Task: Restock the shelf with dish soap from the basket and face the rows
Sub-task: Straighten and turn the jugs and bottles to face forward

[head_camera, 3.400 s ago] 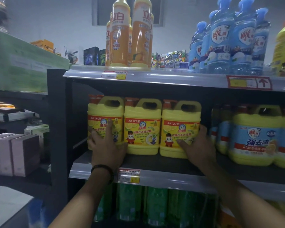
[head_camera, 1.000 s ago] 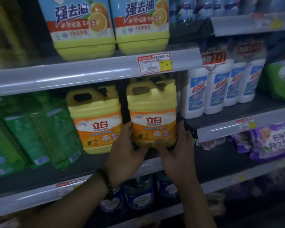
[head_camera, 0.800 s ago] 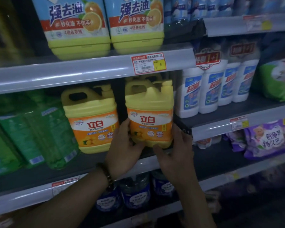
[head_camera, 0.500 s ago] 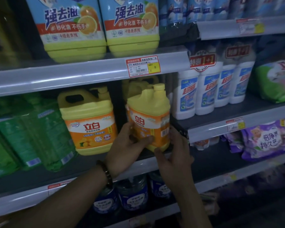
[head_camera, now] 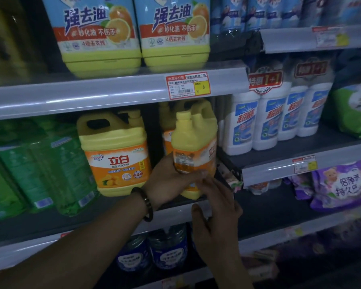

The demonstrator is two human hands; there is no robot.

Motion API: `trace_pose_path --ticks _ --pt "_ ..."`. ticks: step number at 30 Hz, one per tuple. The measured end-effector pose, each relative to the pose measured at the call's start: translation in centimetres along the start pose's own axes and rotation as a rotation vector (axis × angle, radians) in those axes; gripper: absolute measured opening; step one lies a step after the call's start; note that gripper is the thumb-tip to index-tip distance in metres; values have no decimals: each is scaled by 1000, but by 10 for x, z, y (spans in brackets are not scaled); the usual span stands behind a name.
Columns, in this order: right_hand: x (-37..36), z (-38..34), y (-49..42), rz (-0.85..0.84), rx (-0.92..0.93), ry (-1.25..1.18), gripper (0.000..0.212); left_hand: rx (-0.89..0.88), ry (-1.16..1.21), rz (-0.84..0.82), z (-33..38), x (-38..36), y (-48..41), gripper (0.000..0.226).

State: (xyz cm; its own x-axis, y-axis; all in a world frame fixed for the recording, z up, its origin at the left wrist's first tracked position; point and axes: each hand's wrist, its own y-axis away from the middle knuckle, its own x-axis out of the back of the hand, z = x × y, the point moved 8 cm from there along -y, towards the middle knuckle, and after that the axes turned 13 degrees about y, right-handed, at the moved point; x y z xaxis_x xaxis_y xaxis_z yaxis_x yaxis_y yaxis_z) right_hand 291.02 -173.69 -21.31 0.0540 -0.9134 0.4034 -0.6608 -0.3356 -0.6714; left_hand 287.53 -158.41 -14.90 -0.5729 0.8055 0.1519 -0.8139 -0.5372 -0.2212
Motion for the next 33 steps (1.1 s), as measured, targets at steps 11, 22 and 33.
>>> trace_pose_path --ticks 11,22,33 --pt "-14 21 -11 -104 -146 252 84 -7 -80 181 -10 23 9 40" --pt "-35 24 -13 -323 -108 408 80 -152 -210 223 -14 9 36 52" --pt "-38 15 -19 -309 -82 471 71 -124 -130 103 -10 9 32 53"
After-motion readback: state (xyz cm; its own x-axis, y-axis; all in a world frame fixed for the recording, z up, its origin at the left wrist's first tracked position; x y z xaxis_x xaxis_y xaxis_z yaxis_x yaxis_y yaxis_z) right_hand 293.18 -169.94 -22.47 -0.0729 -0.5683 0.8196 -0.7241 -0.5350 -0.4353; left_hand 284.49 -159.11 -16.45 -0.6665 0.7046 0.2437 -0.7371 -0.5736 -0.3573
